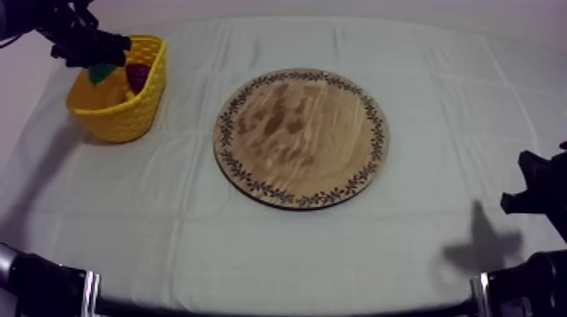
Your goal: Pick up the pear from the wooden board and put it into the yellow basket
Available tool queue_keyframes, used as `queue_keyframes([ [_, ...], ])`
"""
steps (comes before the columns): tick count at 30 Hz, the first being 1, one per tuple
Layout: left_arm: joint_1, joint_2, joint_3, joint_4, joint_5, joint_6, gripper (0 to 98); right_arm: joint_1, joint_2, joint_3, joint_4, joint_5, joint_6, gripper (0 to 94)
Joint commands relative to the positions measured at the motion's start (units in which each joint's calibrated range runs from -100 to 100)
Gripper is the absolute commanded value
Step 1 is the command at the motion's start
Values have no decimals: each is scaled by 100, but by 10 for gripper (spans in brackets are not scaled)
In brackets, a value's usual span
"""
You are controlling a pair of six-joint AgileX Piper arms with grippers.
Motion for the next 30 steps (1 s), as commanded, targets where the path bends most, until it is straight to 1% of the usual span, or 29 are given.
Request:
queue_keyframes([
  [1, -8, -3, -13, -29, 3, 49, 683, -3, 1, 5, 4, 2, -1, 5],
  [2, -8, -9, -13, -59, 3, 93, 766, -3, 1, 5, 4, 2, 0, 5],
  [3, -8, -15, -13, -84, 3, 126, 824, -3, 1, 5, 4, 2, 0, 5],
  [4, -7, -22, -12, -109, -2, 160, 864, -3, 1, 5, 4, 2, 1, 5],
  [6, -7, -37, -9, -148, -14, 207, 913, -3, 1, 5, 4, 2, 1, 5],
  [9, -15, -56, -9, -177, -48, 267, 932, -3, 1, 5, 4, 2, 2, 5],
  [13, -40, -136, -33, -188, -69, 325, 894, -1, 1, 5, 4, 2, 2, 5],
  [17, -89, -356, -39, -174, -126, 352, 807, 4, 1, 5, 4, 2, 2, 5],
  [23, -143, -999, 74, -249, -361, 592, 613, 5, 1, 5, 4, 2, 2, 5],
  [26, -197, -1465, 238, -268, -473, 673, 480, 5, 1, 5, 4, 2, 2, 5],
  [28, -274, -1845, 491, -264, -746, 689, 368, 5, 1, 5, 4, 2, 1, 5],
  [30, -354, -2273, 842, -262, -1125, 669, 236, 5, 1, 5, 4, 2, 1, 5],
])
